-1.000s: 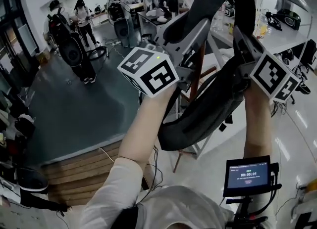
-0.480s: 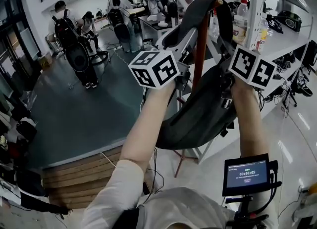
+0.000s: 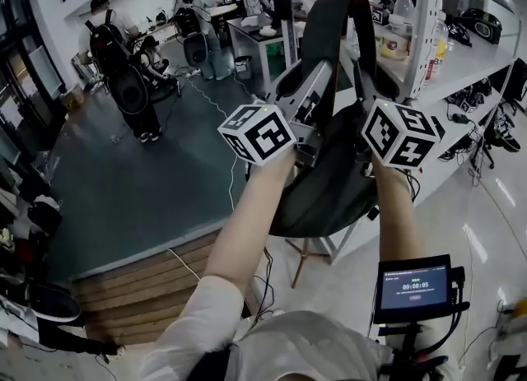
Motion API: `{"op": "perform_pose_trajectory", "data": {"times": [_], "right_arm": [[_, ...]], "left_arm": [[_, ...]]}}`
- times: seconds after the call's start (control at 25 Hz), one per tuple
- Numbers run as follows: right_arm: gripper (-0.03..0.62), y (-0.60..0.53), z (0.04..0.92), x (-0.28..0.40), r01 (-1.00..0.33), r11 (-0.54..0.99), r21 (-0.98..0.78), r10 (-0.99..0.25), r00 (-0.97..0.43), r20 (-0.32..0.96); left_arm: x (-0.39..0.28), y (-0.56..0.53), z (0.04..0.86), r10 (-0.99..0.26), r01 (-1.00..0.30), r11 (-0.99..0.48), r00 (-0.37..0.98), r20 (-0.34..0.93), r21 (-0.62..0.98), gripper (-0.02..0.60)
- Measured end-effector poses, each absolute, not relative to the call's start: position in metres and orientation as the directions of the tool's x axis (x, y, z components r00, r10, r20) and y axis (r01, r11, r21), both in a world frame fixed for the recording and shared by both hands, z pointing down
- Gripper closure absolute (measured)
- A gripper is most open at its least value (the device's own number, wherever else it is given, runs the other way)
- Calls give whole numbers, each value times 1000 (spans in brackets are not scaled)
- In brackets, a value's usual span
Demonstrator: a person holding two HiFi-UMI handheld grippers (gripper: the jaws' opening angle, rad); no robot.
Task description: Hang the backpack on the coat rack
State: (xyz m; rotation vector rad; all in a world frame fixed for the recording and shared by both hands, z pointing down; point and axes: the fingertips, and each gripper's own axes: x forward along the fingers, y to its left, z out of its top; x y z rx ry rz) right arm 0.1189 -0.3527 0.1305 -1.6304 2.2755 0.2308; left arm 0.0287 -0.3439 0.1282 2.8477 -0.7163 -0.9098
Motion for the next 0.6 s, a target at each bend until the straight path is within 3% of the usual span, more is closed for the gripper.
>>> {"op": "perform_pose_trajectory", "data": {"times": [0.16, 0.4, 0.6], "right_arm": [[547, -357, 137, 123, -943, 329, -53, -885, -288, -366], [548, -364, 139, 135, -965, 255, -58, -904, -217, -367], [546, -367, 139, 136, -964, 259, -68, -908, -219, -357]], "left_arm": [[29, -344, 141, -467, -435, -879, 703, -537, 195, 419], [14, -312, 142, -495, -601, -799, 675, -547, -18, 420], [-6, -256, 179, -473, -562, -825, 739, -479, -53, 420]]}}
